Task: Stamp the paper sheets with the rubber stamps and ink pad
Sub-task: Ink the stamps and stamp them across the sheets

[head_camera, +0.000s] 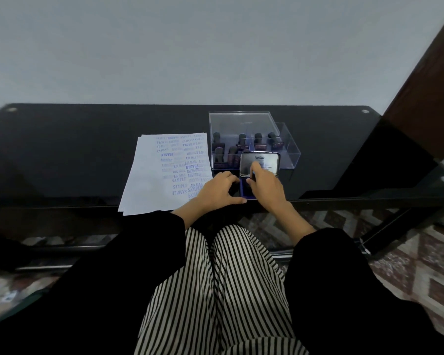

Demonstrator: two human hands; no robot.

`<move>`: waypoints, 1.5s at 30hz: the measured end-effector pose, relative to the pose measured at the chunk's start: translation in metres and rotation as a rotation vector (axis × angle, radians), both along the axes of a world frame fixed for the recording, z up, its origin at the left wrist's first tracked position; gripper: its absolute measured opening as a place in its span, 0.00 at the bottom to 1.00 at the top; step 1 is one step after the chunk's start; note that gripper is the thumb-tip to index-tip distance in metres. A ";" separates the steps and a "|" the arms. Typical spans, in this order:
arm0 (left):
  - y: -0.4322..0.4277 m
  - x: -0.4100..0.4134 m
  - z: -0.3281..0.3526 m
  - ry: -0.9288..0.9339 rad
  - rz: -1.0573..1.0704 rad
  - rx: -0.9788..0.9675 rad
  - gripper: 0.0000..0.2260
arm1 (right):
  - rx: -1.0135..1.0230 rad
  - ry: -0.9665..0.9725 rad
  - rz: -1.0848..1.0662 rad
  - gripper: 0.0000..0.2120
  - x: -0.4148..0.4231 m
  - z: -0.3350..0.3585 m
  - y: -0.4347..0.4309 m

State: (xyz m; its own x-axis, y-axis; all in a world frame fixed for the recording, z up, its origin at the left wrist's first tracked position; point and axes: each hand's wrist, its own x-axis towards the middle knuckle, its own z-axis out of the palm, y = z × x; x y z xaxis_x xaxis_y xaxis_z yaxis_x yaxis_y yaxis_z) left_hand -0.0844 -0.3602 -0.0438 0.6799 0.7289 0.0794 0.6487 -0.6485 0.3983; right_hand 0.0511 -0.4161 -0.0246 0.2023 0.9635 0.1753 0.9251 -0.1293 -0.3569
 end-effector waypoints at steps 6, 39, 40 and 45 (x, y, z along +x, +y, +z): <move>0.021 -0.038 0.031 -0.125 -0.005 -0.082 0.20 | 0.092 0.016 0.001 0.08 -0.012 0.025 0.012; 0.072 -0.176 -0.028 -0.021 0.365 0.049 0.19 | -0.114 0.126 0.334 0.10 -0.166 0.001 0.110; 0.072 -0.176 -0.029 -0.016 0.363 0.054 0.19 | -0.104 0.119 0.338 0.10 -0.166 0.001 0.109; 0.073 -0.176 -0.031 -0.006 0.355 0.065 0.19 | -0.069 0.040 0.336 0.09 -0.169 -0.005 0.106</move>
